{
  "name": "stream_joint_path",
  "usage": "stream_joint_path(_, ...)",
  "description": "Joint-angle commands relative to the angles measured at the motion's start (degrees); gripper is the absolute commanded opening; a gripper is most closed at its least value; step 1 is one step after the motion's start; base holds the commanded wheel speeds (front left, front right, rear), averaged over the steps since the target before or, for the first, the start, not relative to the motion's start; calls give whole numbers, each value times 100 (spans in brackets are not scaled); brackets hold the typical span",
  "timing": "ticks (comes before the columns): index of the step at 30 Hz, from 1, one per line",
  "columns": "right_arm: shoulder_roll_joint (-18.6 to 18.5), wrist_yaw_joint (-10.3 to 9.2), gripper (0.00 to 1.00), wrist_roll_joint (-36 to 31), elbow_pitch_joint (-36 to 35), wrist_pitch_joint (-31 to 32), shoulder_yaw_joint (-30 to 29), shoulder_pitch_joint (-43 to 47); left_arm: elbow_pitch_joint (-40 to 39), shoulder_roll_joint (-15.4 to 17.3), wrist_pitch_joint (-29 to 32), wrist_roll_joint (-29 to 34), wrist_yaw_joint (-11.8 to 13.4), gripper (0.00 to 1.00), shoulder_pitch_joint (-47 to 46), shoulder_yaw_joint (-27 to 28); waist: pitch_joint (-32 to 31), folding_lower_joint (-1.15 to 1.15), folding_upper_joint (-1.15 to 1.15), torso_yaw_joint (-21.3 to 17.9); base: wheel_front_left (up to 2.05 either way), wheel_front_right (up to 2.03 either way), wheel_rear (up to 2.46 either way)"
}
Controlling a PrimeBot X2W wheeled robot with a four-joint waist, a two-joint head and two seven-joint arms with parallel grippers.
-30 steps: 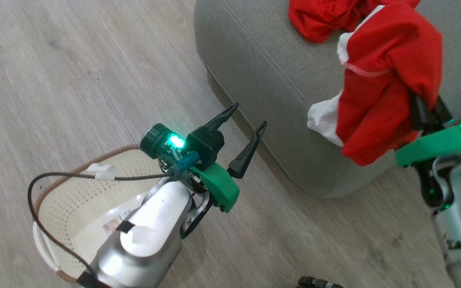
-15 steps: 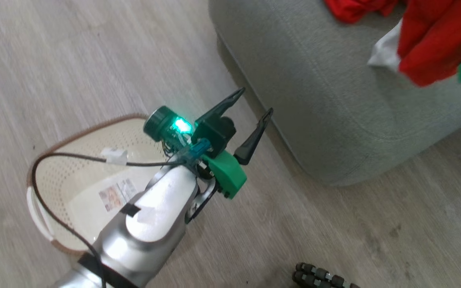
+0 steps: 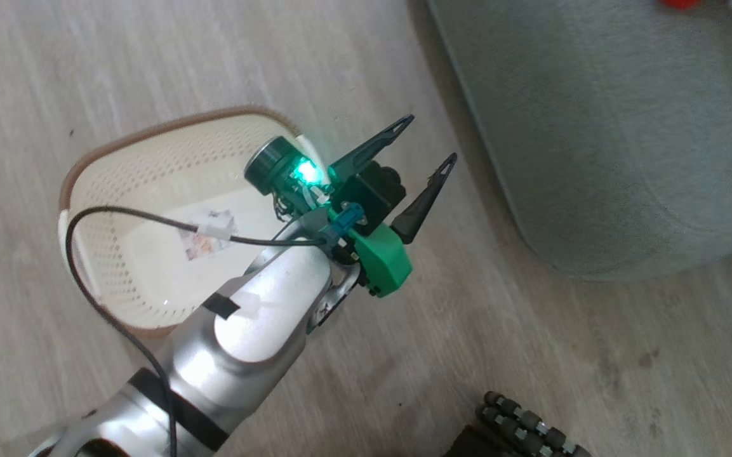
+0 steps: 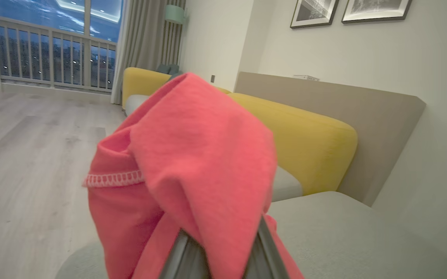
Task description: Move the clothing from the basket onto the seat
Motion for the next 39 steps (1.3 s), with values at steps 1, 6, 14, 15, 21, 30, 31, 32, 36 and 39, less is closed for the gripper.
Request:
stream_joint_path(1,-366,-2,0,-119,20,-37,-153,-262,-173,-6,-29,-62,54,100,-223,35,239,-1,0,281,0,0,0)
stream_joint_path(6,-837,-2,0,-447,961,-37,-668,-712,-214,-6,-29,-186,181,100,-311,-195,501,-1,0,652,0,0,0)
stream_joint_path(14,-1155,-2,0,-765,2301,71,-1155,-1086,-168,-6,-29,-358,389,100,-385,-459,916,-1,0,1054,0,0,0)
stream_joint_path(15,-1177,-2,0,-849,2410,68,-1185,-1075,-156,-6,-29,-366,423,100,-401,-474,970,-1,0,1078,0,0,0)
stream_joint_path(21,-1032,-2,100,-1122,2694,25,-1451,-722,-179,-6,-29,-436,539,100,-497,-550,1133,-1,0,1150,0,0,0)
stream_joint_path(30,-765,-2,100,-1439,2610,-33,-1760,107,-237,-6,-29,-569,591,100,-436,-445,841,-1,0,1012,0,0,0)
stream_joint_path(31,-715,-2,100,-1424,2506,-34,-1767,198,-244,-6,-29,-579,581,100,-416,-432,786,-1,0,995,0,0,0)
stream_joint_path(32,-663,-2,100,-1411,2418,-34,-1750,307,-245,-6,-29,-588,569,100,-394,-419,726,-1,0,981,0,0,0)
stream_joint_path(36,-504,-2,100,-1303,1956,-35,-1668,891,-242,-6,-29,-633,508,100,-286,-346,438,-1,0,939,0,0,0)
stream_joint_path(39,-387,-2,100,-1115,1589,-36,-1581,1337,-259,-6,-29,-636,477,100,-180,-263,209,-1,0,946,0,0,0)
